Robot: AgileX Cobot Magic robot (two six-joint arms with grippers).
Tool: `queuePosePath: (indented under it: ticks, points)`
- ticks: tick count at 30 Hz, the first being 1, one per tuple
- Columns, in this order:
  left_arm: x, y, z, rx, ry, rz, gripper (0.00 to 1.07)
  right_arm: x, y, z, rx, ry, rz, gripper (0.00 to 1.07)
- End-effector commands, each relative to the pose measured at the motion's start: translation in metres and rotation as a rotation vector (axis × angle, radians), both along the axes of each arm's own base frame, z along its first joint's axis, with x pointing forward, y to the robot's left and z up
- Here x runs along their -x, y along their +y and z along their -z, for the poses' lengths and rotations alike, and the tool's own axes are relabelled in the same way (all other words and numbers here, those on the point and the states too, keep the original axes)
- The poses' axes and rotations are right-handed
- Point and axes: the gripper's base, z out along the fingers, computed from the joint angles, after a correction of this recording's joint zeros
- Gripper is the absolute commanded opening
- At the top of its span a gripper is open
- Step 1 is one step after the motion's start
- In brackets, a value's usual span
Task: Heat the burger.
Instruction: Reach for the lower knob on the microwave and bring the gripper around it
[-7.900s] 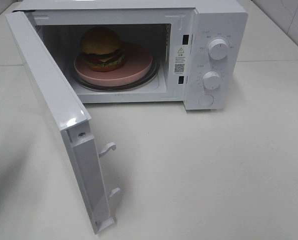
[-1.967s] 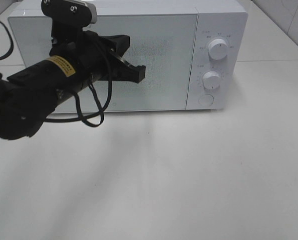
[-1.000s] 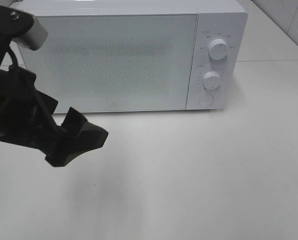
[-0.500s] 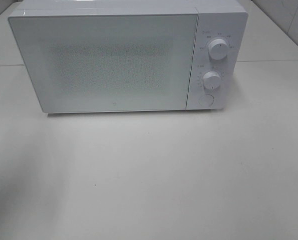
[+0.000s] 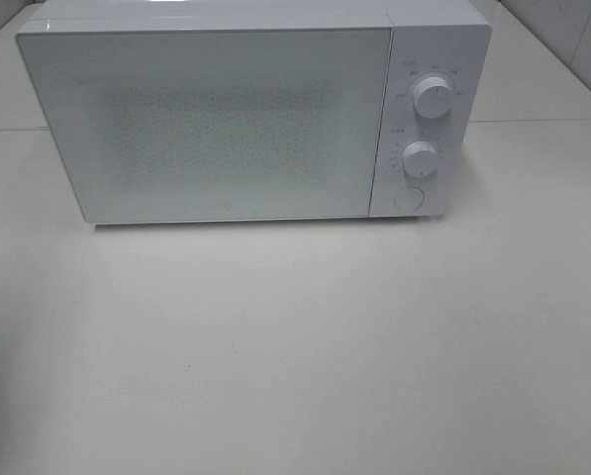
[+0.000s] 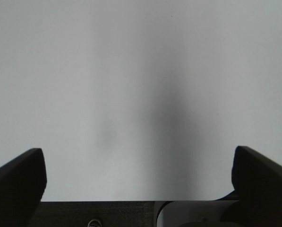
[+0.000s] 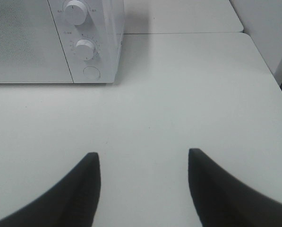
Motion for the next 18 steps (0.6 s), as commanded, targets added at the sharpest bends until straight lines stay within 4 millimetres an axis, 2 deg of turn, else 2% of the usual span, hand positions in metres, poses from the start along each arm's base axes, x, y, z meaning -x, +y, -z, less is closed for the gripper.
queuePosePath:
  ticks: [1, 2, 5, 8, 10, 11, 13, 14, 18]
  points:
    - [0.014, -0.001, -0.009, -0.003, -0.057, 0.001, 1.01, 0.003, 0.0, 0.002, -0.002, -0.024, 0.004, 0.57]
    - [0.014, -0.001, -0.009, -0.003, -0.057, 0.001, 1.01, 0.003, 0.0, 0.002, -0.002, -0.024, 0.004, 0.57]
    - [0.044, -0.006, -0.022, 0.01, -0.203, 0.002, 1.01, 0.003, 0.0, 0.002, -0.002, -0.024, 0.004, 0.57]
    - [0.05, -0.007, -0.024, 0.017, -0.232, 0.003, 1.01, 0.003, 0.0, 0.002, -0.002, -0.024, 0.004, 0.57]
    - [0.066, -0.013, -0.026, 0.062, -0.31, 0.009, 1.01, 0.003, 0.0, 0.002, -0.002, -0.024, 0.004, 0.57]
    - [0.066, -0.013, -0.026, 0.062, -0.31, 0.009, 1.01, 0.003, 0.0, 0.002, -0.002, -0.024, 0.004, 0.57]
    - [0.087, -0.015, -0.019, 0.06, -0.379, 0.012, 1.01, 0.003, 0.0, 0.002, -0.002, -0.024, 0.004, 0.57]
    - [0.087, -0.015, -0.019, 0.06, -0.379, 0.012, 1.01, 0.003, 0.0, 0.002, -0.002, -0.024, 0.004, 0.57]
    - [0.107, -0.011, -0.003, -0.019, -0.435, 0.004, 1.01, 0.003, 0.0, 0.002, -0.002, -0.024, 0.004, 0.57]
